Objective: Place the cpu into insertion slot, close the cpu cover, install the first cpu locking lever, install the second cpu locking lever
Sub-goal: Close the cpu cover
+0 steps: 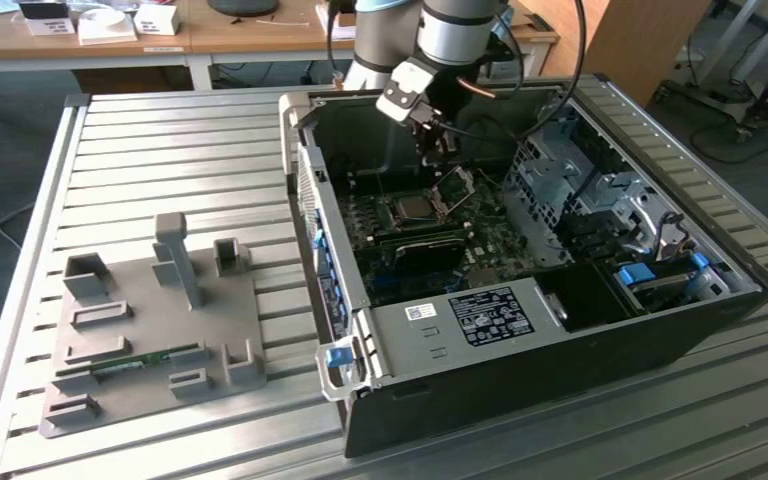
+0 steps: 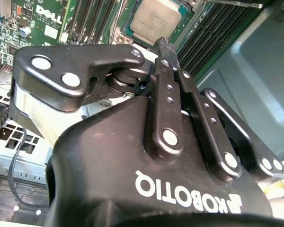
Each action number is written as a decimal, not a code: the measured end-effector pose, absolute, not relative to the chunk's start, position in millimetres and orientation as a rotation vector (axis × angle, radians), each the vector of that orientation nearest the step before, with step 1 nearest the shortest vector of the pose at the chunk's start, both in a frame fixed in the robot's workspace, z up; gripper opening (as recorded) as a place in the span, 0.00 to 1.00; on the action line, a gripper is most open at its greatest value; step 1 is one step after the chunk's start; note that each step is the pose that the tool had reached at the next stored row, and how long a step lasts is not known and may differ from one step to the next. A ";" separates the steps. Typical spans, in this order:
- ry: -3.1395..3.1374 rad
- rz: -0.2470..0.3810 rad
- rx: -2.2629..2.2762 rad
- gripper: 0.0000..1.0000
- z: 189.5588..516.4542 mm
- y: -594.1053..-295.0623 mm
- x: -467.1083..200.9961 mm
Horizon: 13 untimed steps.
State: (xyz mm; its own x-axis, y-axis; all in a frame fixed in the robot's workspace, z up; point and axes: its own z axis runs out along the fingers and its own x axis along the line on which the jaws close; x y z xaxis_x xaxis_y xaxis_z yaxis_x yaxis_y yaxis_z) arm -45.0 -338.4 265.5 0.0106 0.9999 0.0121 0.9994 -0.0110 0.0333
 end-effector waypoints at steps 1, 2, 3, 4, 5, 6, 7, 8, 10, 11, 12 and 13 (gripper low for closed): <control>2.199 0.051 2.222 0.11 266.0 -338.4 -44.9; 2.199 0.051 2.222 0.11 266.2 -338.4 -44.9; 2.199 0.051 2.222 0.11 266.2 -338.4 -44.9; 2.199 0.051 2.222 0.11 266.2 -338.3 -44.9; 2.199 0.051 2.222 0.11 266.4 -338.4 -45.0; 2.199 0.051 2.222 0.11 266.4 -338.4 -45.0; 2.199 0.051 2.222 0.11 266.5 -338.4 -45.0; 2.199 0.050 2.222 0.11 266.7 -338.4 -45.0; 2.199 0.050 2.222 0.11 267.3 -338.4 -45.0; 2.199 0.051 2.222 0.11 267.3 -338.4 -45.0; 2.199 0.051 2.222 0.11 267.3 -338.4 -44.9; 2.199 0.051 2.222 0.11 267.3 -338.4 -44.9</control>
State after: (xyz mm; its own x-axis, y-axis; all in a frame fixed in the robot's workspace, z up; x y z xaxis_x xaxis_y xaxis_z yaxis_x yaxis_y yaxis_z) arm -44.9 -338.4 267.3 0.0105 0.9999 0.0126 0.9994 -0.0109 0.0336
